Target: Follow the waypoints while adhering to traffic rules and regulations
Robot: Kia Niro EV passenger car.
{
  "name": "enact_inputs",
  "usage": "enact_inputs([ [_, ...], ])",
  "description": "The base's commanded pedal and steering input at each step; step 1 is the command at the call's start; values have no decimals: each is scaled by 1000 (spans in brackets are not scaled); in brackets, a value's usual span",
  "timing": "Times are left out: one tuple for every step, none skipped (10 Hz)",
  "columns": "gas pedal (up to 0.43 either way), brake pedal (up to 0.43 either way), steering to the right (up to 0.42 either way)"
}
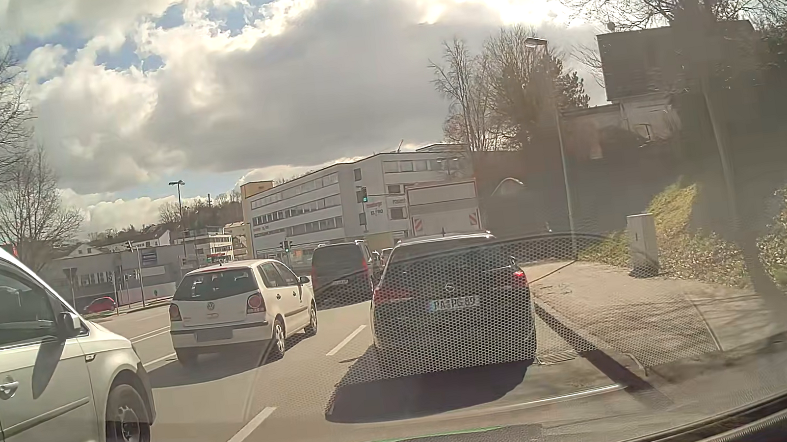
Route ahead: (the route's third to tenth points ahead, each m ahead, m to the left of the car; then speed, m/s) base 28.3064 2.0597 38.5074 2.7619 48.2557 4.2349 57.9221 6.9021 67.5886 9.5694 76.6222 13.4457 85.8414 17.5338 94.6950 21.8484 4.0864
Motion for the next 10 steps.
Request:
enact_inputs([
  [150,0,44],
  [150,0,45],
  [150,0,44],
  [150,0,44],
  [150,0,44],
  [118,0,44],
  [118,0,43],
  [118,0,41],
  [118,0,38],
  [118,0,32],
])
